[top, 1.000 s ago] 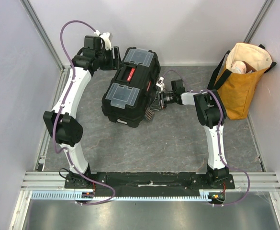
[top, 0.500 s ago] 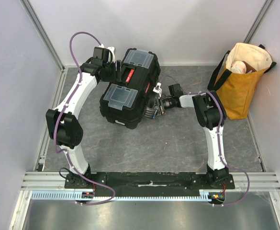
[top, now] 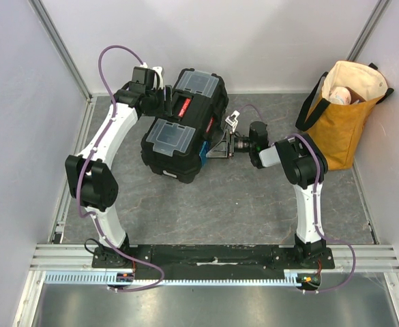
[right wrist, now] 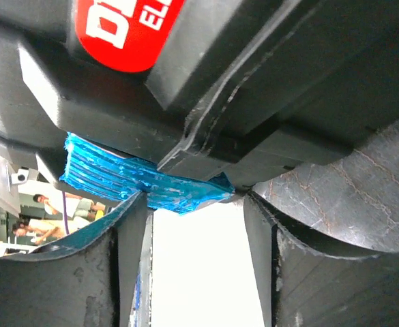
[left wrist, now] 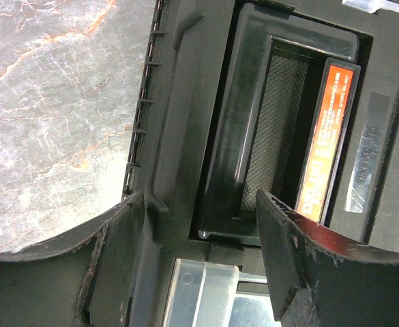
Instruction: Pack the tool kit
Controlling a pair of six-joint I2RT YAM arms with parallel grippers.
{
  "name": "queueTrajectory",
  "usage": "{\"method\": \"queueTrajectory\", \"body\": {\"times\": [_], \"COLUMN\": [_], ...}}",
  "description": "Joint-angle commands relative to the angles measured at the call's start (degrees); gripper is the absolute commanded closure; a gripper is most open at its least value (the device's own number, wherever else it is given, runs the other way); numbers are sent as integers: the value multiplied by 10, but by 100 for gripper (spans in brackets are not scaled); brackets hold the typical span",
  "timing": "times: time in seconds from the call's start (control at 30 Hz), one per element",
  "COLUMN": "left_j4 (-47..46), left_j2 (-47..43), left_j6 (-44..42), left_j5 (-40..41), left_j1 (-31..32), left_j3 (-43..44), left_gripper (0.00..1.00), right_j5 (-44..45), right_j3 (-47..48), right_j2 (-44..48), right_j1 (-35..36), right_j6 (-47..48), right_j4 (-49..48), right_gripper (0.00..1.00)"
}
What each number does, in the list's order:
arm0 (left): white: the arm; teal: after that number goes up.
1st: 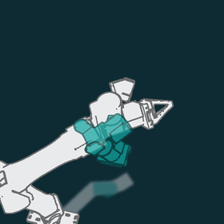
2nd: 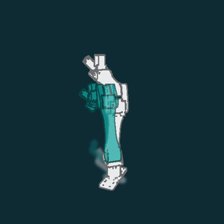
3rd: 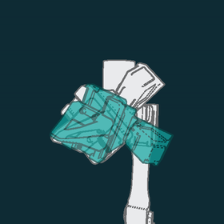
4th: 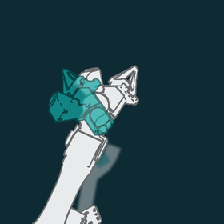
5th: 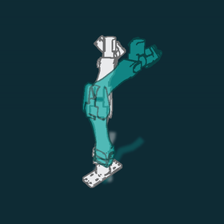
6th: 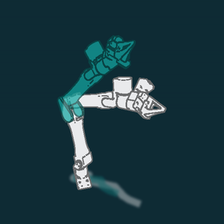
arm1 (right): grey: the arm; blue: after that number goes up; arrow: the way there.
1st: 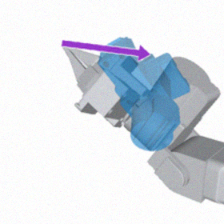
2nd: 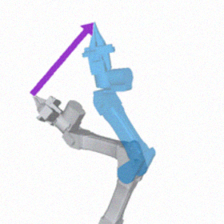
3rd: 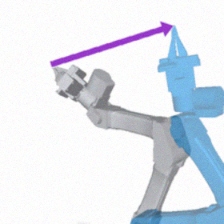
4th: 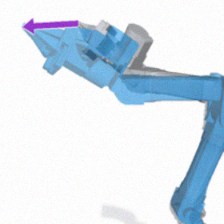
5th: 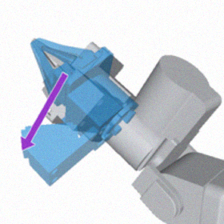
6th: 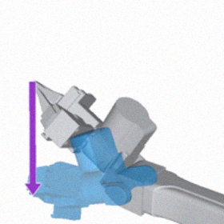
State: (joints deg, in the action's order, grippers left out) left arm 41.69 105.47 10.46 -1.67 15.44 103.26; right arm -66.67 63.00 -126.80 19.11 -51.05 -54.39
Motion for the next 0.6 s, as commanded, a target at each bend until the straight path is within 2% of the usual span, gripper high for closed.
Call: {"method": "queueTrajectory", "body": {"times": [0.0,0.07,0.17,0.57], "left_j4": [20,20,20,21], "left_j2": [6,9,14,30], "left_j6": [10,11,12,18], "left_j5": [-17,-22,-27,-47], "left_j1": [0,0,1,0], "left_j3": [-9,-8,-9,-10], "left_gripper": [28,28,28,28], "right_j5": [76,90,102,81], "right_j3": [-1,-5,-16,-27], "right_j2": [50,57,53,-9], "right_j1": [8,12,18,36], "right_j6": [-5,8,-23,-277], "right_j4": [-29,-5,-41,-395], "right_gripper": [30,24,18,5]}}
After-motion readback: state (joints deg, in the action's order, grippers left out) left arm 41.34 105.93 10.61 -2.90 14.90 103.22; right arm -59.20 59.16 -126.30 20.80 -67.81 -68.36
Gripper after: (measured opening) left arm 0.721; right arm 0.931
